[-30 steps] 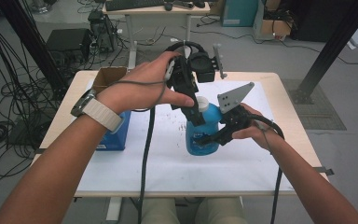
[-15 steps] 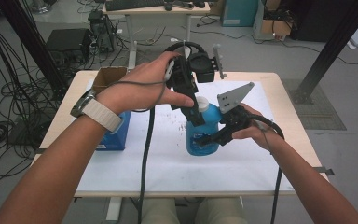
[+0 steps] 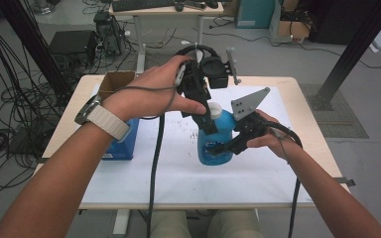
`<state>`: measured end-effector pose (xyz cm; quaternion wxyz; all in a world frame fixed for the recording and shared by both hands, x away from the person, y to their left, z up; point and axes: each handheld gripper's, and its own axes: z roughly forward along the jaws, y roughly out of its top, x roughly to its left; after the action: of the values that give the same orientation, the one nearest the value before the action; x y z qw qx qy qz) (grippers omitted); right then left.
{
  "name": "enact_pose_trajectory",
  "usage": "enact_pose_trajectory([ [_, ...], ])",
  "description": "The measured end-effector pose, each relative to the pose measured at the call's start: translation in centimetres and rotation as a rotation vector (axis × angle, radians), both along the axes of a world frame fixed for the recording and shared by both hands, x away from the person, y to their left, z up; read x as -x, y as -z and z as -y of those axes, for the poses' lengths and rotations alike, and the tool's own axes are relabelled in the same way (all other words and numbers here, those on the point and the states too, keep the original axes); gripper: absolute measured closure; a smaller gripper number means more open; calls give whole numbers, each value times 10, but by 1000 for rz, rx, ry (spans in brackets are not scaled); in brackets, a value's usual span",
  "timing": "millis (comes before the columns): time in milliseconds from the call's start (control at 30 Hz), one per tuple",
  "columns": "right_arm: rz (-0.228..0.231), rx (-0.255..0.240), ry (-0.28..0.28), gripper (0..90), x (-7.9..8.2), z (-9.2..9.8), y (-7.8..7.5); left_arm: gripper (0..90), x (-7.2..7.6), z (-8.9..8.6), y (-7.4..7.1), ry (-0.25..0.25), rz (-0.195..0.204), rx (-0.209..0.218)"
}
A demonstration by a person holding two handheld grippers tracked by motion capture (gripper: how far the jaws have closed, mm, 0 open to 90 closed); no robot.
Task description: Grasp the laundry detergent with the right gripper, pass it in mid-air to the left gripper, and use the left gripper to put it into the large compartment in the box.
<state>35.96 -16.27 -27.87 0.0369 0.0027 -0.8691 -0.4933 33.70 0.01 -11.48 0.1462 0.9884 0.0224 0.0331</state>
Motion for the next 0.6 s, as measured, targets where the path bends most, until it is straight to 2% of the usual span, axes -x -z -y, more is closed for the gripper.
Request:
enact_pose_trajectory([
  [600,-2,1,-4,426,0,-1,1,83,0,-1,0,-5,7,11],
])
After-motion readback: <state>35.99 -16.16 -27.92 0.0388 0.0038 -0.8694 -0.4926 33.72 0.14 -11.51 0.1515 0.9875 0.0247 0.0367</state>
